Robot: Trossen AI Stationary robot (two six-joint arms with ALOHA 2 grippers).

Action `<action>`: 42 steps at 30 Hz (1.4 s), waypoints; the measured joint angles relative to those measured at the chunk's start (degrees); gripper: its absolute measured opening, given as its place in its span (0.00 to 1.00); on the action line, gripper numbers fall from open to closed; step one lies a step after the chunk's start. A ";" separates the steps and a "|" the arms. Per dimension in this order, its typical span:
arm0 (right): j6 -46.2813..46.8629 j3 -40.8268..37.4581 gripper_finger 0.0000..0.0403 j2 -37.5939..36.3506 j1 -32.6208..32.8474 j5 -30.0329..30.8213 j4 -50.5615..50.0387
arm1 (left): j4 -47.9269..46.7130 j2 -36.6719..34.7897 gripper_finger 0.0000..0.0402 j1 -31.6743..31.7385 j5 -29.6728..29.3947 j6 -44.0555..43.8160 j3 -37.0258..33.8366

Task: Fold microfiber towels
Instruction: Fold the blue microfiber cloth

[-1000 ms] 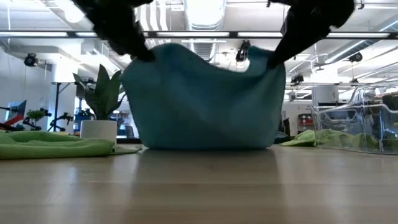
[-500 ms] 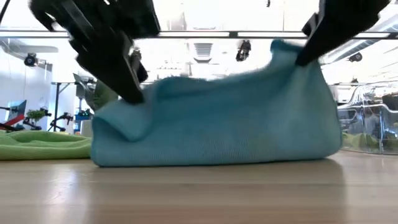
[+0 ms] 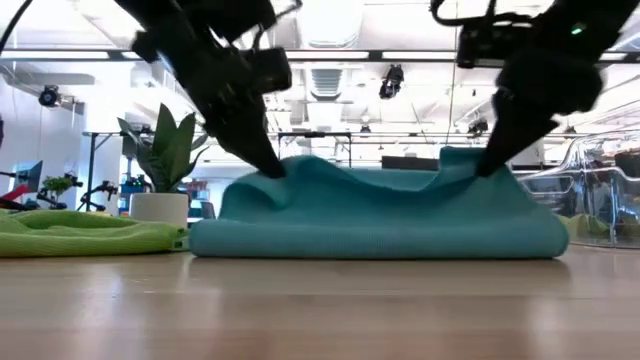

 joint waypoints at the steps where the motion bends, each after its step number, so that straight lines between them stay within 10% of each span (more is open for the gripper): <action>1: -0.05 -0.07 0.02 -0.07 -0.83 0.75 0.06 | -0.05 0.33 0.00 1.01 0.30 0.55 0.00; 21: -7.19 -6.10 0.03 4.76 -9.22 1.55 11.27 | 5.42 4.43 0.00 4.89 1.64 3.71 -0.72; 30: -3.63 -6.10 0.18 5.32 -9.27 3.15 7.78 | 4.67 7.99 0.08 4.89 -3.83 3.34 -0.69; 42: -2.62 -3.95 0.40 0.48 -10.72 3.32 2.59 | 1.35 -7.32 0.28 4.58 -5.41 3.06 -1.17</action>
